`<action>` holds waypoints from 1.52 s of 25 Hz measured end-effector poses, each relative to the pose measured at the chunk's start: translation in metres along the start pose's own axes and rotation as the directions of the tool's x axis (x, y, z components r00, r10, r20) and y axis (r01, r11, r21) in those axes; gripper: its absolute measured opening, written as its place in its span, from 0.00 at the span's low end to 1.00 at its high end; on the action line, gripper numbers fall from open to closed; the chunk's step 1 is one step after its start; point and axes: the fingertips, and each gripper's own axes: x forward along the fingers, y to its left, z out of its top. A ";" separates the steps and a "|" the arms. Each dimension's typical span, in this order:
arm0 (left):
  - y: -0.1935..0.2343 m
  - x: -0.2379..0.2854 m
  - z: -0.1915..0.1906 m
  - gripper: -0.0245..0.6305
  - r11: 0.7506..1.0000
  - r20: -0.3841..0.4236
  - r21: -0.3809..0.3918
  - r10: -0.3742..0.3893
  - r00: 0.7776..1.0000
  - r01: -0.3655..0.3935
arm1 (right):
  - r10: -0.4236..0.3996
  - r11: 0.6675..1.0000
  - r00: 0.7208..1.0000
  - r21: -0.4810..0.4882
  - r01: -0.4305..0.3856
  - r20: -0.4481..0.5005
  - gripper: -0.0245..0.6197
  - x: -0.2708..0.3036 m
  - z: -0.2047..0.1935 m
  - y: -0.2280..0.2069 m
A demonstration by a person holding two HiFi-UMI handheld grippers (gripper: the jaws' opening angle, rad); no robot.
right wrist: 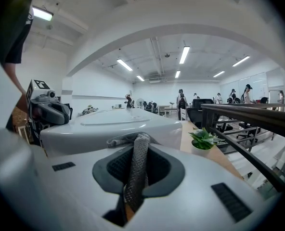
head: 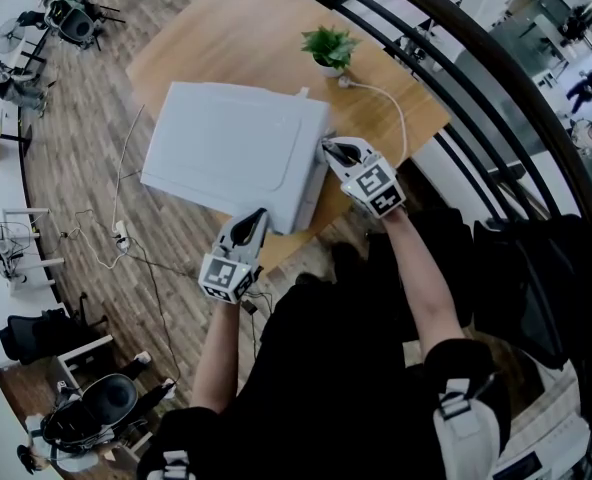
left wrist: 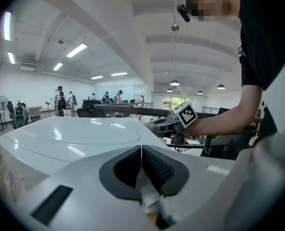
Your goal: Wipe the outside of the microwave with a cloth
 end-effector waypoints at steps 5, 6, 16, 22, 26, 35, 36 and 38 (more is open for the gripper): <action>0.000 0.000 0.003 0.05 1.000 0.001 -0.002 0.007 1.000 -0.007 | -0.025 1.000 1.000 -0.006 0.025 -0.007 0.09 0.003 0.002 -0.016; 0.000 0.000 0.002 0.05 1.000 0.005 0.003 0.004 1.000 -0.004 | -0.030 1.000 1.000 -0.005 0.030 -0.008 0.09 0.004 0.002 -0.019; 0.000 0.000 -0.002 0.05 1.000 -0.028 -0.021 0.013 1.000 -0.014 | -0.070 0.998 0.997 -0.003 0.070 -0.018 0.09 0.012 0.001 -0.051; 0.000 0.000 -0.001 0.05 1.000 -0.022 -0.022 0.015 1.000 -0.016 | -0.100 0.995 0.995 -0.001 0.100 -0.029 0.09 0.018 -0.001 -0.070; 0.001 0.000 0.000 0.04 1.000 0.010 -0.004 0.003 1.000 -0.003 | -0.122 0.992 0.992 0.005 0.122 -0.021 0.09 0.026 -0.009 -0.086; 0.001 -0.001 0.001 0.04 1.000 -0.030 -0.023 0.019 0.999 -0.020 | -0.146 0.988 0.984 -0.064 0.140 -0.100 0.09 0.026 -0.021 -0.080; 0.001 -0.001 0.001 0.04 0.999 -0.039 -0.024 0.024 0.999 -0.025 | -0.147 0.987 0.984 -0.074 0.140 -0.105 0.09 0.027 -0.022 -0.079; 0.001 -0.001 0.000 0.04 0.999 -0.042 -0.026 0.021 0.999 -0.022 | -0.142 0.987 0.983 -0.092 0.132 -0.119 0.09 0.028 -0.026 -0.075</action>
